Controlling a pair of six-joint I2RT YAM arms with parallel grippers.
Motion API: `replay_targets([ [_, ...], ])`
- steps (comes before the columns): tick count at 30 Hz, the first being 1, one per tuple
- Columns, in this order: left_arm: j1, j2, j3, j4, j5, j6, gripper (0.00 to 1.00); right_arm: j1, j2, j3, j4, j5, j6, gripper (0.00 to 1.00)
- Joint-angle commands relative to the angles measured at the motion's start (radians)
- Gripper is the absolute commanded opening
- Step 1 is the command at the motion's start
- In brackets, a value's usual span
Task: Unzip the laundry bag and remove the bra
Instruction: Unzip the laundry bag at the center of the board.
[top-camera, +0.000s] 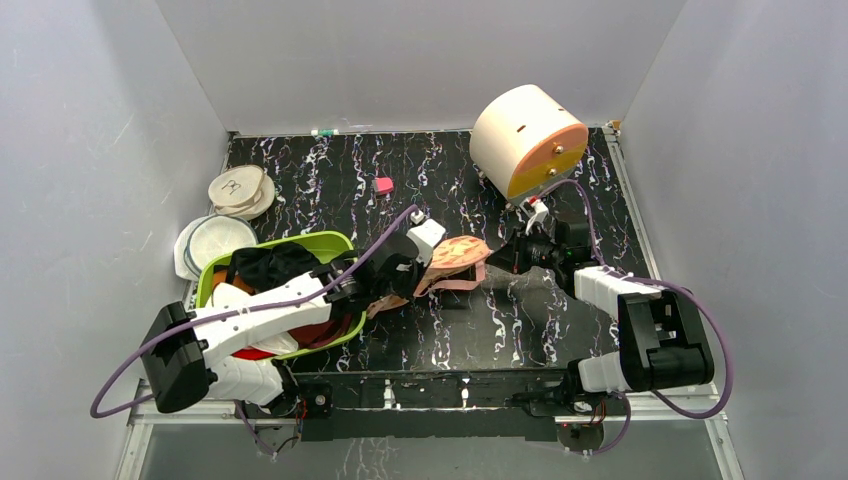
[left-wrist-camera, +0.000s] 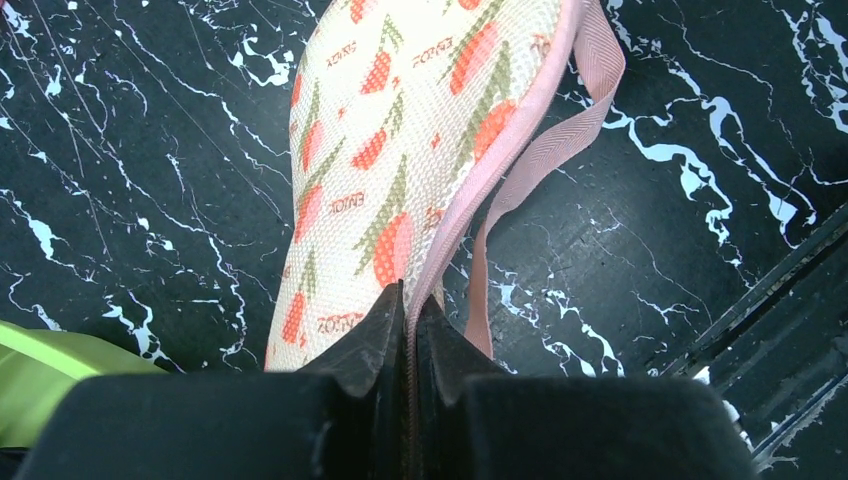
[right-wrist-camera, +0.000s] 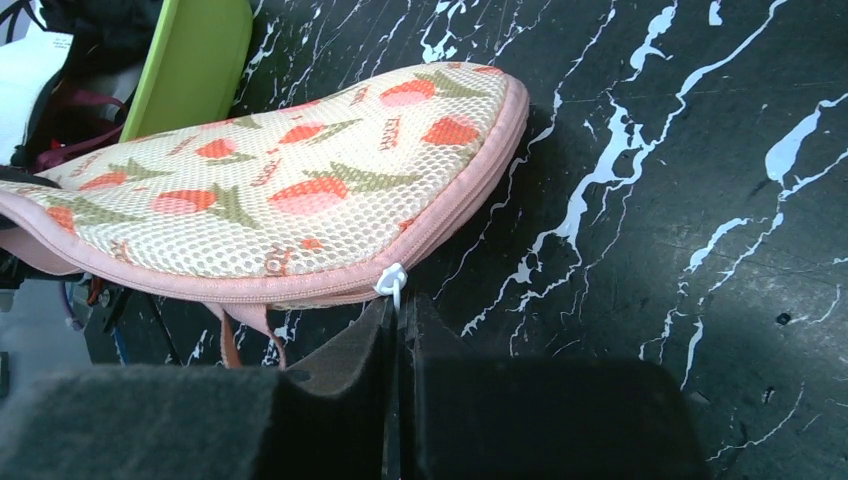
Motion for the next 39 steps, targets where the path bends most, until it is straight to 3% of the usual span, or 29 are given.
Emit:
replay_targets([
  [1, 0.003, 0.004, 0.004, 0.011, -0.019, -0.002, 0.0, -0.013, -0.034, 0.042, 0.023, -0.011, -0.005, 0.0],
  [4, 0.002, 0.034, 0.018, 0.013, -0.013, -0.013, 0.02, -0.013, -0.063, 0.027, 0.03, -0.036, 0.002, 0.0],
  [14, 0.003, 0.166, 0.169, 0.018, 0.111, -0.003, 0.59, 0.012, -0.165, -0.059, 0.099, -0.1, 0.063, 0.0],
  [17, 0.003, 0.222, 0.234, 0.03, 0.158, -0.019, 0.71, 0.027, -0.191, -0.073, 0.123, -0.112, 0.087, 0.0],
  [20, 0.003, 0.282, 0.287, 0.037, 0.178, -0.033, 0.73, 0.043, -0.219, -0.083, 0.134, -0.119, 0.108, 0.0],
  [25, 0.003, 0.382, 0.369, 0.033, 0.202, -0.047, 0.73, 0.056, -0.275, -0.104, 0.14, -0.122, 0.129, 0.0],
  [28, 0.003, 0.423, 0.405, 0.023, 0.229, -0.044, 0.67, 0.056, -0.293, -0.109, 0.134, -0.121, 0.127, 0.0],
  [39, 0.003, 0.403, 0.408, -0.045, 0.148, 0.043, 0.09, 0.05, -0.267, -0.088, 0.057, -0.037, 0.038, 0.0],
])
